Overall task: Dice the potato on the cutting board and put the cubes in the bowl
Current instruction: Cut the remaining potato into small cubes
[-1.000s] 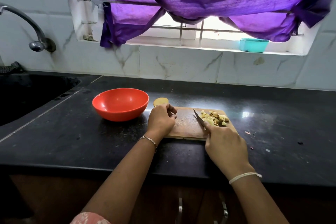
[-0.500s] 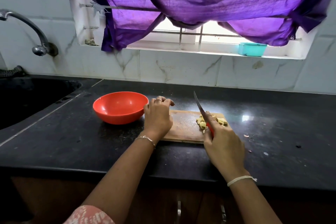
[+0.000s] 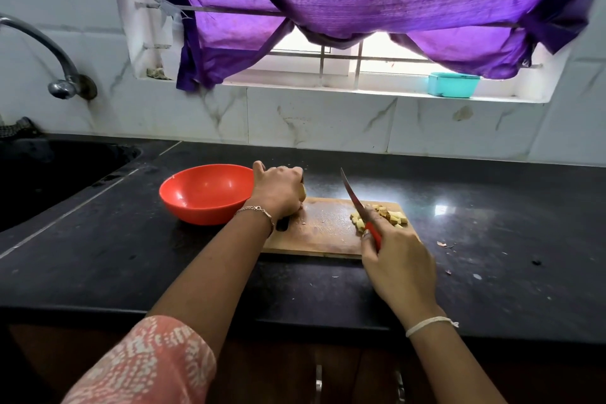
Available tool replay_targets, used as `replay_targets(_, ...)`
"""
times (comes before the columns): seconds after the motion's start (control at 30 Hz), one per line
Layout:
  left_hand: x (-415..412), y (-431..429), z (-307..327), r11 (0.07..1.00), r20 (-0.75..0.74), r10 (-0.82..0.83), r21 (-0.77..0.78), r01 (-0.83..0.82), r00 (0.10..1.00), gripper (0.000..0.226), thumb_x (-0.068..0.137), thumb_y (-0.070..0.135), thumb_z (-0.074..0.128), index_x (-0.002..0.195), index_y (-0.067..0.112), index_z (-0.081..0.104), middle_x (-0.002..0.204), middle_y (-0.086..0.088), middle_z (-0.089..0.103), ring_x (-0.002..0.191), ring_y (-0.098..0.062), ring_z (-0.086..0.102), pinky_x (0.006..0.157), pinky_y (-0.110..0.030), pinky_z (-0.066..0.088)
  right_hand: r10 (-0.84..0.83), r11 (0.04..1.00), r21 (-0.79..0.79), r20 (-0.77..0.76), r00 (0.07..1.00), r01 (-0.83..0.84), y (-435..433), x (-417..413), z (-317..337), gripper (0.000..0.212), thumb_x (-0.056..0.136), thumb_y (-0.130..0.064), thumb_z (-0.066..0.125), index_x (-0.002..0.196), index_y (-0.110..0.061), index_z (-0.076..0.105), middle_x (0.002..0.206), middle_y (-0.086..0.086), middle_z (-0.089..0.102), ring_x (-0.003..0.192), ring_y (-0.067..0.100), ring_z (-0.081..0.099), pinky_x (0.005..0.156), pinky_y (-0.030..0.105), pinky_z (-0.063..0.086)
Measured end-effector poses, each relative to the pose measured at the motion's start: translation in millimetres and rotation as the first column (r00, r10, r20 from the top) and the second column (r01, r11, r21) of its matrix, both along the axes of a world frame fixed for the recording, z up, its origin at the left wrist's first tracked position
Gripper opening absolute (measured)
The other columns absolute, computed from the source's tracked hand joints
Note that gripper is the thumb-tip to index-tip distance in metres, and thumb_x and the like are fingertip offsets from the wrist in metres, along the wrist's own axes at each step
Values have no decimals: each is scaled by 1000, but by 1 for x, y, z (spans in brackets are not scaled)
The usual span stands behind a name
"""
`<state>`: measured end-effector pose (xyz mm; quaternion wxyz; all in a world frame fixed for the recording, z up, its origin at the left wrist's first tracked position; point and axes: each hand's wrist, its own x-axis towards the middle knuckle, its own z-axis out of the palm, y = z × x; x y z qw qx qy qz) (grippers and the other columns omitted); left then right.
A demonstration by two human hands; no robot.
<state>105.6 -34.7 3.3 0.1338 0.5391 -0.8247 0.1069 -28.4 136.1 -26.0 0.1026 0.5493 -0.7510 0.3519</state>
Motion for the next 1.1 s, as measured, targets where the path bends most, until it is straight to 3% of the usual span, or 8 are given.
replay_targets(0.13,-4,5,-4,991,-257,-119,23,130,959,43,83,48,68,117,25,53,112,5,64,109,-16,57,100,-41,24,-4,1000,-2,25,1000,4,-2,-4,-4,44,95,-31,52,138,-38,49,97,-3,65,88,17,57,70,24,42)
replay_targets(0.2,-7,12,-10,971,-474,-191,35,235,860,43,77,45,74,112,27,56,107,9,65,104,-12,59,102,-39,31,-5,1000,6,36,999,5,-2,-5,-4,44,95,-30,52,138,-39,49,100,-2,65,89,17,57,67,22,36)
replay_targets(0.27,-9,18,-17,951,-594,-251,-2,310,765,38,70,35,78,102,28,59,99,13,66,96,-8,62,100,-43,38,-4,1000,7,35,999,3,-1,-6,-4,44,95,-30,53,138,-39,48,100,-3,66,86,16,57,65,22,35)
replay_targets(0.4,-12,28,-34,929,-610,-312,-36,368,728,34,66,26,78,96,27,61,97,12,67,96,-10,62,93,-42,46,0,1000,-10,45,999,0,-1,-5,-4,44,94,-29,54,138,-36,50,92,-3,65,73,13,49,64,23,40)
replay_targets(0.5,-11,30,-38,907,-622,-343,-24,421,704,34,68,22,80,96,25,61,103,7,66,100,-11,60,90,-32,47,1,1000,-10,39,999,-1,2,-3,-4,44,95,-30,54,138,-36,49,83,-6,55,71,10,43,66,24,42)
replay_targets(0.7,-7,36,-35,836,-765,-230,161,524,602,33,78,20,79,101,19,57,109,7,63,108,-10,60,84,-14,48,38,998,51,42,998,-40,10,3,-2,51,97,-31,49,144,-44,35,98,-2,57,90,16,60,79,27,50)
replay_targets(0.87,-2,38,-38,836,-805,-211,146,529,555,56,69,21,86,117,17,58,111,4,66,99,-10,66,86,-21,53,72,992,103,62,996,-78,20,13,-8,53,97,-32,44,145,-49,29,108,-1,63,94,17,62,77,32,50)
replay_targets(1.1,6,37,-39,798,-876,-98,215,563,473,52,63,17,89,111,15,68,102,-1,72,96,-12,69,85,-24,55,94,993,77,15,995,-95,25,20,-13,54,99,-32,41,147,-47,21,79,-6,59,79,11,62,65,25,43)
